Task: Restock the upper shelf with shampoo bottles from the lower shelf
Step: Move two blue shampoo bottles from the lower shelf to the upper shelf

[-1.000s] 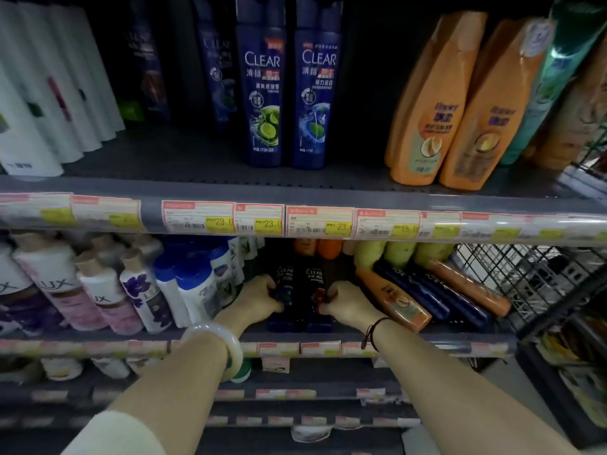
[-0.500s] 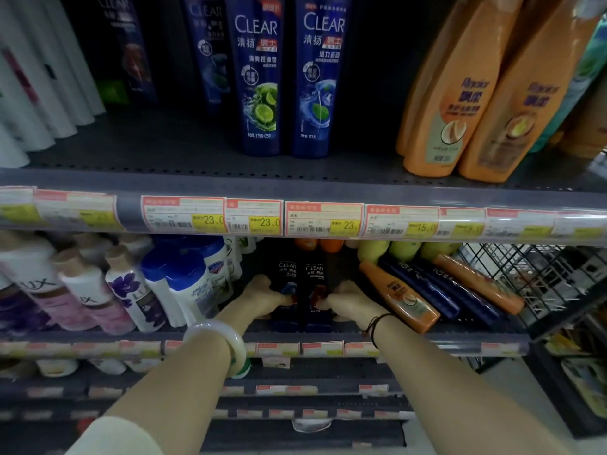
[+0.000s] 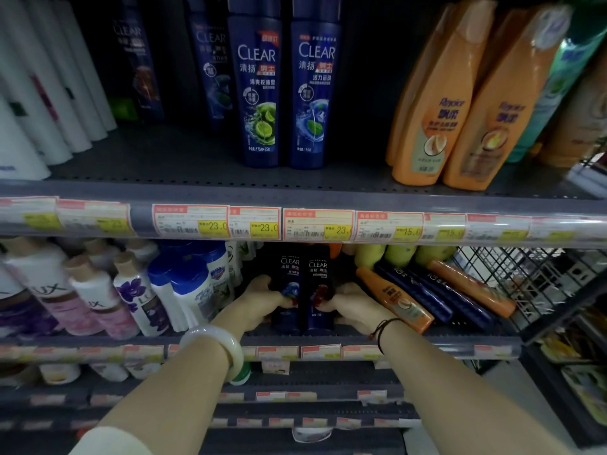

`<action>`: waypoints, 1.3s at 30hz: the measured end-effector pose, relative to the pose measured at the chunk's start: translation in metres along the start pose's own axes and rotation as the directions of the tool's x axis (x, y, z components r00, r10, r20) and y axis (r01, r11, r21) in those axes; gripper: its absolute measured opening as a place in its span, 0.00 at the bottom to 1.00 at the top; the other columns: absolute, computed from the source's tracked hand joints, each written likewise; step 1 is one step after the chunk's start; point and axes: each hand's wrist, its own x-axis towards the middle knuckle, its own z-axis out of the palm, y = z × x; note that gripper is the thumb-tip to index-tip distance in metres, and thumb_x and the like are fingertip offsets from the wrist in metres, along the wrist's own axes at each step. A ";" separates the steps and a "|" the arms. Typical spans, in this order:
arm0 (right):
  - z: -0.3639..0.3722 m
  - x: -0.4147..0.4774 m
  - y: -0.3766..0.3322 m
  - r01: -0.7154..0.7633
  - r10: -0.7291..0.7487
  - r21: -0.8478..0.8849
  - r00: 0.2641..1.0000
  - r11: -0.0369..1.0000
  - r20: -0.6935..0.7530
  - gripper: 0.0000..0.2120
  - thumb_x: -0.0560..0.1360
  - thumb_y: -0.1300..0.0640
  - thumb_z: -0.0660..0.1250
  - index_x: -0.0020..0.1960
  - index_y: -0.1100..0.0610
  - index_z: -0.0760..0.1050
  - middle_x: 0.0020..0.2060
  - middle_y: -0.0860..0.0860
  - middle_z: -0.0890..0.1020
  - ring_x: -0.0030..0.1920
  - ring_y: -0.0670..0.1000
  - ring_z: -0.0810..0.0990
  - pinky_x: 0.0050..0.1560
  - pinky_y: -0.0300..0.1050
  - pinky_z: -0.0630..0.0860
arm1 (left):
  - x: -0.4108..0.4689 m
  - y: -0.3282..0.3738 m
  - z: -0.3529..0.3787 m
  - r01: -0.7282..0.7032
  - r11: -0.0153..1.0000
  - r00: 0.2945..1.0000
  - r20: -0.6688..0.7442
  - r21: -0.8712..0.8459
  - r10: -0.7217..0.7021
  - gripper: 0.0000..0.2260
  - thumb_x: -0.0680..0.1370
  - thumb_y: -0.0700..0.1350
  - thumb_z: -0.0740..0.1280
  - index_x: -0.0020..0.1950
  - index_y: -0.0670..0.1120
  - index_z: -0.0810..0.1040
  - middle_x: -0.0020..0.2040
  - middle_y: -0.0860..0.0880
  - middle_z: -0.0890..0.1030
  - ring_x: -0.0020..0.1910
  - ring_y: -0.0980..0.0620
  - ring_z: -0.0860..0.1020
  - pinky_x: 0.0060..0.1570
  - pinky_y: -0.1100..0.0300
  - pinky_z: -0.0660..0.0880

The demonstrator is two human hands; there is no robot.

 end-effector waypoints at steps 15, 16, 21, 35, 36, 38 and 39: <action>-0.009 -0.087 0.005 0.229 -0.228 -0.083 0.974 0.970 0.022 0.22 0.65 0.76 0.69 0.53 0.57 0.73 0.51 0.54 0.81 0.55 0.56 0.79 0.58 0.53 0.78 | -0.092 0.013 0.006 -0.108 0.968 0.986 0.148 0.226 0.076 0.25 0.67 0.26 0.70 0.59 0.46 0.74 0.51 0.48 0.80 0.59 0.45 0.76 0.53 0.49 0.77; -0.009 -0.095 0.004 0.247 -0.245 -0.101 0.969 0.964 0.033 0.23 0.65 0.77 0.70 0.54 0.57 0.73 0.51 0.54 0.81 0.55 0.56 0.79 0.57 0.53 0.78 | -0.099 0.014 0.006 -0.127 0.959 0.984 0.158 0.254 0.089 0.26 0.67 0.26 0.69 0.60 0.46 0.74 0.52 0.48 0.80 0.59 0.45 0.75 0.57 0.48 0.76; -0.007 -0.130 0.000 0.321 -0.316 -0.164 0.947 0.933 0.053 0.29 0.64 0.76 0.71 0.60 0.56 0.71 0.52 0.53 0.81 0.58 0.56 0.78 0.57 0.54 0.78 | -0.131 0.021 0.003 -0.249 0.905 0.968 0.128 0.346 0.217 0.27 0.65 0.27 0.71 0.58 0.47 0.72 0.54 0.47 0.79 0.56 0.47 0.76 0.52 0.50 0.76; -0.013 -0.208 -0.030 0.481 -0.479 -0.226 0.875 0.847 0.067 0.35 0.65 0.74 0.71 0.66 0.54 0.67 0.57 0.54 0.79 0.60 0.56 0.77 0.52 0.53 0.80 | -0.194 0.052 -0.012 -0.405 0.834 0.914 0.137 0.375 0.383 0.23 0.64 0.29 0.74 0.46 0.53 0.73 0.48 0.50 0.80 0.56 0.46 0.78 0.56 0.50 0.77; -0.014 -0.212 -0.035 0.496 -0.496 -0.224 0.866 0.839 0.062 0.34 0.65 0.74 0.71 0.66 0.53 0.67 0.57 0.53 0.79 0.60 0.56 0.77 0.52 0.52 0.80 | -0.196 0.057 -0.014 -0.422 0.827 0.906 0.130 0.372 0.403 0.24 0.63 0.29 0.74 0.47 0.53 0.73 0.50 0.49 0.81 0.56 0.46 0.78 0.57 0.48 0.77; -0.017 -0.221 -0.047 0.524 -0.529 -0.228 0.848 0.821 0.044 0.34 0.64 0.74 0.71 0.66 0.53 0.67 0.55 0.52 0.80 0.58 0.54 0.78 0.49 0.47 0.80 | -0.201 0.067 -0.017 -0.449 0.825 0.892 0.111 0.343 0.439 0.24 0.62 0.27 0.74 0.48 0.50 0.74 0.50 0.47 0.82 0.55 0.45 0.80 0.57 0.47 0.78; -0.019 -0.223 -0.053 0.537 -0.547 -0.236 0.837 0.810 0.031 0.34 0.64 0.73 0.72 0.66 0.54 0.67 0.56 0.52 0.80 0.58 0.54 0.78 0.49 0.47 0.81 | -0.204 0.073 -0.019 -0.468 0.818 0.881 0.098 0.335 0.463 0.24 0.62 0.27 0.74 0.48 0.50 0.74 0.49 0.46 0.82 0.55 0.45 0.80 0.56 0.48 0.78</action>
